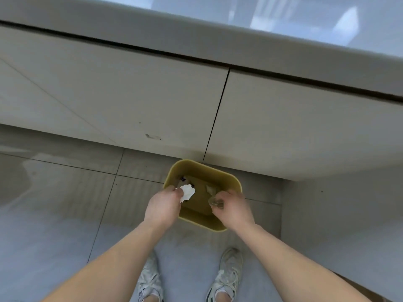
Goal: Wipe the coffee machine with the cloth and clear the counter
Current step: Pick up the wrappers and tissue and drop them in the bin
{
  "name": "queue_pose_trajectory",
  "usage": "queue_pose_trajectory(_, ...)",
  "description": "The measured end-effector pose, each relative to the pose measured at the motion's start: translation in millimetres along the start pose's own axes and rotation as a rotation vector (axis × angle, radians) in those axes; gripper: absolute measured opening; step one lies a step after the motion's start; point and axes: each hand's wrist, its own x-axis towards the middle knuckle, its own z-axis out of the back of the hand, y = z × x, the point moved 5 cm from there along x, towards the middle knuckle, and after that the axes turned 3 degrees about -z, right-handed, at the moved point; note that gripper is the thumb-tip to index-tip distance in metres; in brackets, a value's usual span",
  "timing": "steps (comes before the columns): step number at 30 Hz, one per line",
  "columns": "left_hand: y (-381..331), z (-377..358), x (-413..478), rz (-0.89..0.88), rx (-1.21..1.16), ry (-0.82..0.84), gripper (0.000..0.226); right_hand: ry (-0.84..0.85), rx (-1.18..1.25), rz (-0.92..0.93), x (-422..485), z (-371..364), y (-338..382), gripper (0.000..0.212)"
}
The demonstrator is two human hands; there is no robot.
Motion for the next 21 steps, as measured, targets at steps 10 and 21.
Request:
queue_pose_trajectory(10,11,-19,6,-0.039,0.016,0.011,0.035,0.007,0.026,0.014,15,-21,-12,0.037)
queue_pose_trajectory(21,5,30,-19,-0.022,0.065,-0.073,0.030,-0.047,-0.025,0.062,-2,23,24,0.042)
